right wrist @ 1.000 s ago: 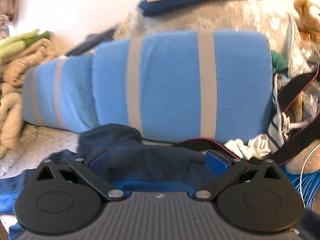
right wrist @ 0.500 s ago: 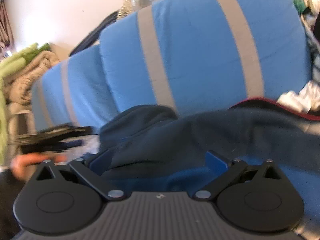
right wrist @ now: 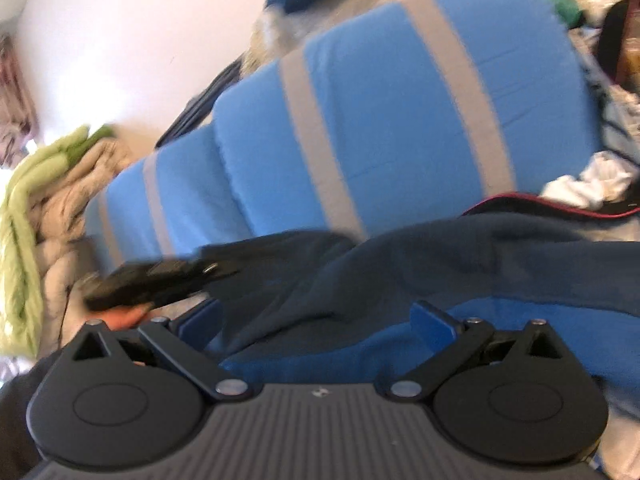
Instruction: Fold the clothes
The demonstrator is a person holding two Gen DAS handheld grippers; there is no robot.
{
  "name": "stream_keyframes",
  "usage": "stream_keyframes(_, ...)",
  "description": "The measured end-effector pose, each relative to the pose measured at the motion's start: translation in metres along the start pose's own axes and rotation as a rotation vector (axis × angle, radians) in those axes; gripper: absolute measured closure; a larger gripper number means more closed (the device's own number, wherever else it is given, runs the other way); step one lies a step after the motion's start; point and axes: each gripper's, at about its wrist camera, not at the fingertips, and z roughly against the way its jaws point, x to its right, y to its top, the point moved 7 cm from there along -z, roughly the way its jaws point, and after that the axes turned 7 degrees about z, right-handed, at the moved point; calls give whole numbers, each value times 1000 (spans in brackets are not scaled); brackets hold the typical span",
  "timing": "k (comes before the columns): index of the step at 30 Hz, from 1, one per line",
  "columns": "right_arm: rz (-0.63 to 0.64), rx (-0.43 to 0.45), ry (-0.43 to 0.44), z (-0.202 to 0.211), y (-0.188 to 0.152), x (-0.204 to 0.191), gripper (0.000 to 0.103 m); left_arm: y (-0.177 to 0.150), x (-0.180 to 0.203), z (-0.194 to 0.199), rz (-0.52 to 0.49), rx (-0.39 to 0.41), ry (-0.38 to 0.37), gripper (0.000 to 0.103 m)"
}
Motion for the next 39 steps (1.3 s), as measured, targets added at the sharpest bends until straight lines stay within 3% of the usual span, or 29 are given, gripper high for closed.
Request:
stream_keyframes(2,-9,39,-32,17,7,11,0,-38,68,36,-348,21,-24,91)
stream_keyframes(5,0,52,-58,37,13,24,0,-124,140,75,-832,-1,-57,91)
stream_keyframes(6,9,42,-65,42,13,27,0,-156,153,83,-952,-34,-60,91)
stream_keyframes(10,127,-31,-86,41,0,25,0,-237,163,92,-1144,-99,-17,91)
stream_keyframes(14,329,-118,-103,25,-22,8,0,-240,162,88,-1132,-82,49,90)
stream_keyframes(16,466,-167,-108,16,-34,-3,0,-231,158,87,-1058,-100,61,90)
stream_keyframes(18,548,-170,-61,19,-41,-13,0,-227,161,83,-1040,-113,75,87)
stream_keyframes(20,583,-173,1,25,-45,-19,0,-225,166,78,-1039,-123,87,85)
stream_keyframes(24,680,-236,-49,22,-60,-18,0,-220,173,71,-975,-158,90,79)
stream_keyframes(28,757,-295,-78,16,-77,-15,2,-199,176,90,-835,-149,90,68)
stream_keyframes(31,724,-292,-97,12,-81,-8,4,-177,180,103,-685,-84,91,59)
stream_keyframes(34,653,-274,-121,5,-79,0,20,-157,183,112,-526,-25,100,47)
stream_keyframes(35,631,-272,-122,3,-80,1,26,-150,184,112,-473,-11,113,47)
stream_keyframes(37,603,-272,-118,2,-82,1,43,-139,184,109,-390,11,154,46)
stream_keyframes(39,574,-271,-114,1,-85,2,67,-134,182,99,-376,-9,220,45)
